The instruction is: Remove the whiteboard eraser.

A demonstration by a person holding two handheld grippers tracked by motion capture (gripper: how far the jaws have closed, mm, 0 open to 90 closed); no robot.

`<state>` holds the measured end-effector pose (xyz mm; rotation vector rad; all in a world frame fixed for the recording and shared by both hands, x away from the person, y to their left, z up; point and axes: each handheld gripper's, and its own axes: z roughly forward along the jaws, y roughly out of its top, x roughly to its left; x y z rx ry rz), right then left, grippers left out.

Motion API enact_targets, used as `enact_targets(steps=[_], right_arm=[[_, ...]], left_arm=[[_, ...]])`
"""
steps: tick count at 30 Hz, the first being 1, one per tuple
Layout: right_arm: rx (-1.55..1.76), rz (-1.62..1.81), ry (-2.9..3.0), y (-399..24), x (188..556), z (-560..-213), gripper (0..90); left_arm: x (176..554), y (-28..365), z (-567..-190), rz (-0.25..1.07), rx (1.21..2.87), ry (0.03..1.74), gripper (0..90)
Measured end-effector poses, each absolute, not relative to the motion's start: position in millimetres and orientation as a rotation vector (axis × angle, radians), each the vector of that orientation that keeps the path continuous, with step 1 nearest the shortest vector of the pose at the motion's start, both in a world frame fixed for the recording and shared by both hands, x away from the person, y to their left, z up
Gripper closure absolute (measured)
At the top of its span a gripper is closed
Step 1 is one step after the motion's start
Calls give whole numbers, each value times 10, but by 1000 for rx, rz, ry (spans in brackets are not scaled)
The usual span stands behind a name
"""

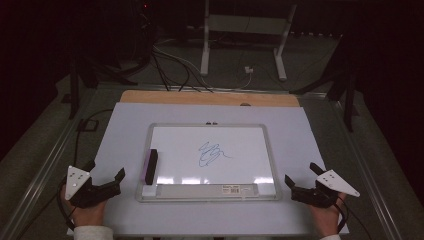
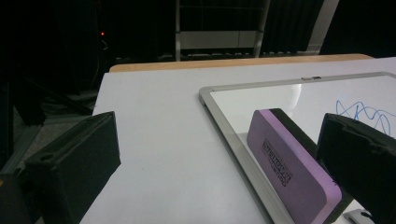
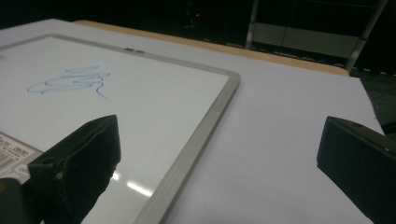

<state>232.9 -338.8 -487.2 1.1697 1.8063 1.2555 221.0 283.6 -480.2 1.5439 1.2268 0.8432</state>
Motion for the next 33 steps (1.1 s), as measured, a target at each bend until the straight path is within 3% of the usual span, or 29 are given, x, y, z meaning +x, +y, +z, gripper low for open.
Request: enact_targets(steps=[33], right_arm=[[1191,1313,1705,-3474,2210,-4802,1]], left_arm=[[2216,2825,-4618,854,1560,1131,14]])
